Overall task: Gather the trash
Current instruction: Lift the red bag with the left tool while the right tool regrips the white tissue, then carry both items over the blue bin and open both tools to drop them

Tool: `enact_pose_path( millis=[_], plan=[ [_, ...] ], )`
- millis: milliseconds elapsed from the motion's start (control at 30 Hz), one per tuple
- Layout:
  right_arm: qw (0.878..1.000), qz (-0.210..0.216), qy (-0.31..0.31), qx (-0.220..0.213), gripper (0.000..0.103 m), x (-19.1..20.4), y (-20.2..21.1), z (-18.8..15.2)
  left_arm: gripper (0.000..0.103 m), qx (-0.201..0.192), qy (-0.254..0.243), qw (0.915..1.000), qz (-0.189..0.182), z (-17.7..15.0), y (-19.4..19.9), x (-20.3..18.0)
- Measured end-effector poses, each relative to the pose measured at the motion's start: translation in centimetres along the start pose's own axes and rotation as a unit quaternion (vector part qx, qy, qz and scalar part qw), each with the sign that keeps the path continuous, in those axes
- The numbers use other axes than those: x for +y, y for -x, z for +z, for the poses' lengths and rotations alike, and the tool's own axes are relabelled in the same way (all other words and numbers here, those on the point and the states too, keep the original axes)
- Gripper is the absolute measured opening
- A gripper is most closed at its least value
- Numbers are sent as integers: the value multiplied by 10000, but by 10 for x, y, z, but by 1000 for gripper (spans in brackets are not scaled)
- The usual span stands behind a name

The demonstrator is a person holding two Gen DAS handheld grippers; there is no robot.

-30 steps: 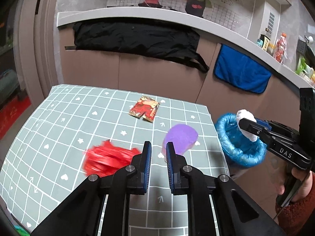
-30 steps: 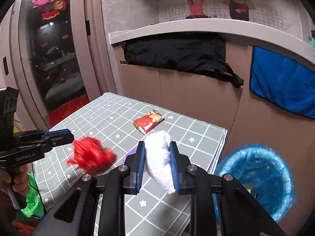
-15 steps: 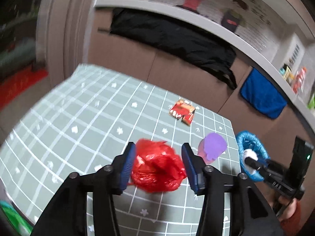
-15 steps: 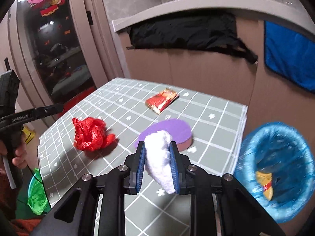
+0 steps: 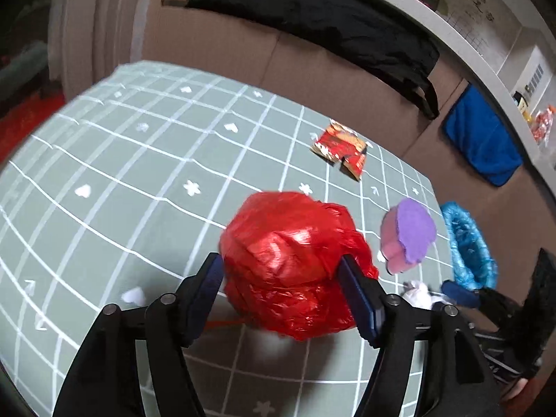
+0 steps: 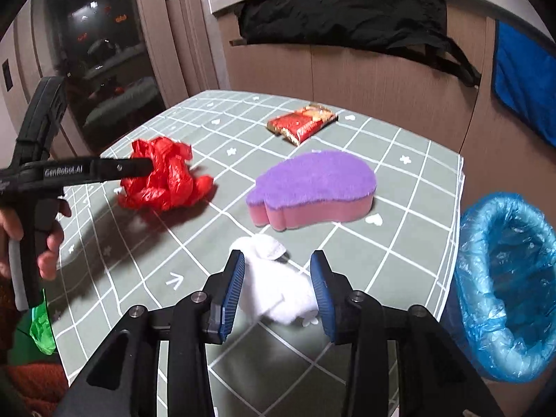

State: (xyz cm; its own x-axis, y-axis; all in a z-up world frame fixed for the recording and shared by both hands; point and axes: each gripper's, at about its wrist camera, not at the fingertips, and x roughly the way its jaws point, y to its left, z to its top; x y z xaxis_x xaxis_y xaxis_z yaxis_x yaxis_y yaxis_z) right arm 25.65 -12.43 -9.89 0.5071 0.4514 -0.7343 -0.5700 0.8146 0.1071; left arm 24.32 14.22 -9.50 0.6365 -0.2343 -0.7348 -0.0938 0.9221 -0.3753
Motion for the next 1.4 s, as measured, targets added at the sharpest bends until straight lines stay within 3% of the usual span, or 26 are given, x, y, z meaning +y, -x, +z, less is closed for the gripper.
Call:
enact_pose_path(
  millis=[233,300,333,367,433,533,867,967,1033,1100,1200,1267,1300,1400],
  plan=[
    [9988,301,12,396,46,0,-15,-10,66,73,135,9997,-190,1,-3,2],
    [9988,299,45,388,46,3,-15,-13,57,34,169,9997,-166,0,1,1],
    [9988,304,66,383,40,5,-15,-13,54,2,151,9998,-130,0,4,0],
    [9986,367,68,374,35,6,-14,-12,44,-43,105,9999,-86,0,6,-2],
    [9983,485,28,308,15,8,-10,-11,39,-169,-21,9998,46,-1,14,-7],
    [9979,618,1,170,8,10,-2,-6,36,-310,-193,9992,184,-2,24,-13],
    [9981,513,73,-348,7,9,34,14,36,-757,-534,9955,206,2,56,-41],
    [9976,643,62,-234,12,8,28,10,36,-777,-557,9952,209,2,58,-43],
    [9978,618,162,-153,49,14,21,7,36,-745,-523,9956,203,2,58,-41],
    [9970,707,305,-50,53,25,8,4,36,-713,-480,9961,202,1,57,-37],
    [9959,786,348,293,50,35,-19,1,36,-706,-442,9961,274,-2,58,-31],
    [9962,681,293,465,37,35,-33,-1,36,-728,-460,9957,350,-4,60,-28],
    [9965,642,258,473,27,34,-37,-1,36,-749,-481,9953,391,-5,61,-28],
    [9970,675,207,317,23,30,-29,4,36,-800,-495,9947,413,-4,63,-30]
  ],
)
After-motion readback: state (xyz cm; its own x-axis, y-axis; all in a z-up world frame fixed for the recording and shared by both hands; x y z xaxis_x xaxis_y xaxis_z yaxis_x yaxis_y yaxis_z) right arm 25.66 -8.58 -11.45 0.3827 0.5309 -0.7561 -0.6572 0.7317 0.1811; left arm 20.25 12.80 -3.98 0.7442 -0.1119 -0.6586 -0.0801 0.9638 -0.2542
